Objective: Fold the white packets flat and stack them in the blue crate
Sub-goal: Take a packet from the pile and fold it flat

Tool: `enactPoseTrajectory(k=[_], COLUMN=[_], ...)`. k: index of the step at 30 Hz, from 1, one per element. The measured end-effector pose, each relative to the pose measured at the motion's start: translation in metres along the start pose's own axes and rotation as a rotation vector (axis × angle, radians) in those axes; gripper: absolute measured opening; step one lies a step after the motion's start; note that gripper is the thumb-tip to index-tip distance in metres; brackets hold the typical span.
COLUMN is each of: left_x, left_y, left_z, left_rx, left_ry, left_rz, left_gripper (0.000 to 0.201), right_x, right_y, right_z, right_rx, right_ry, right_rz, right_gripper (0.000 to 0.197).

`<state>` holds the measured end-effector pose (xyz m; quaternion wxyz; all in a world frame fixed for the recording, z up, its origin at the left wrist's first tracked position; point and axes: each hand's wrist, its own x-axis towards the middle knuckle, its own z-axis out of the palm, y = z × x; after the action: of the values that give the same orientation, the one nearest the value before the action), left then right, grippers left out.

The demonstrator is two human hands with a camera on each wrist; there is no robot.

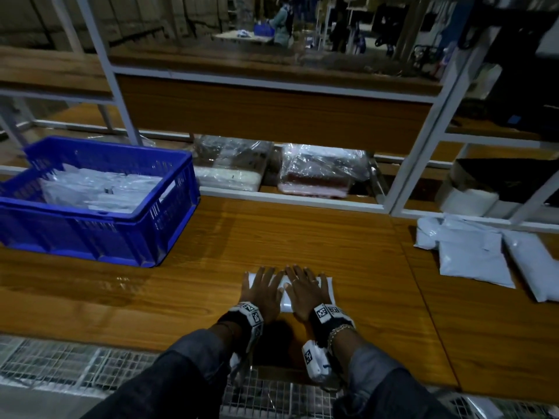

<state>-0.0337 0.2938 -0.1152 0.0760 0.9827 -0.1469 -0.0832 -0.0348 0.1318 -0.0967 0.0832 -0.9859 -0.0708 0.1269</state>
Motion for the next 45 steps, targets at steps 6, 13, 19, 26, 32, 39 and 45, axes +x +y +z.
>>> enactPoseTrajectory(k=[6, 13, 19, 26, 32, 39, 45], left_x=[-0.005, -0.005, -0.001, -0.006, 0.006, 0.019, -0.003], left_y=[-0.013, -0.019, -0.018, -0.007, -0.014, -0.006, -0.024], left_z=[0.003, 0.005, -0.004, -0.017, 0.018, 0.026, -0.001], left_rx=[-0.103, -0.239, -0.171, -0.031, -0.100, -0.092, -0.119], left_ry=[0.015, 0.063, -0.003, 0.047, 0.077, 0.038, 0.024], left_rz=[-0.077, -0.122, -0.139, -0.064, 0.006, -0.044, -0.101], left_gripper=[0.105, 0.118, 0.131, 0.091, 0.054, 0.049, 0.113], right_x=[0.003, -0.002, 0.006, -0.003, -0.008, 0.005, 0.006], right_y=[0.022, 0.033, 0.031, 0.017, 0.007, 0.006, 0.030], right_z=[0.008, 0.018, 0.012, 0.001, 0.011, 0.018, 0.013], right_rx=[0.176, 0.242, 0.253, 0.148, 0.126, 0.016, 0.154], right_ry=[-0.052, 0.004, -0.037, 0.008, 0.073, 0.083, 0.003], right_rz=[0.041, 0.147, 0.155, 0.060, 0.053, 0.083, 0.087], right_gripper=[0.065, 0.090, 0.081, 0.063, 0.054, 0.072, 0.068])
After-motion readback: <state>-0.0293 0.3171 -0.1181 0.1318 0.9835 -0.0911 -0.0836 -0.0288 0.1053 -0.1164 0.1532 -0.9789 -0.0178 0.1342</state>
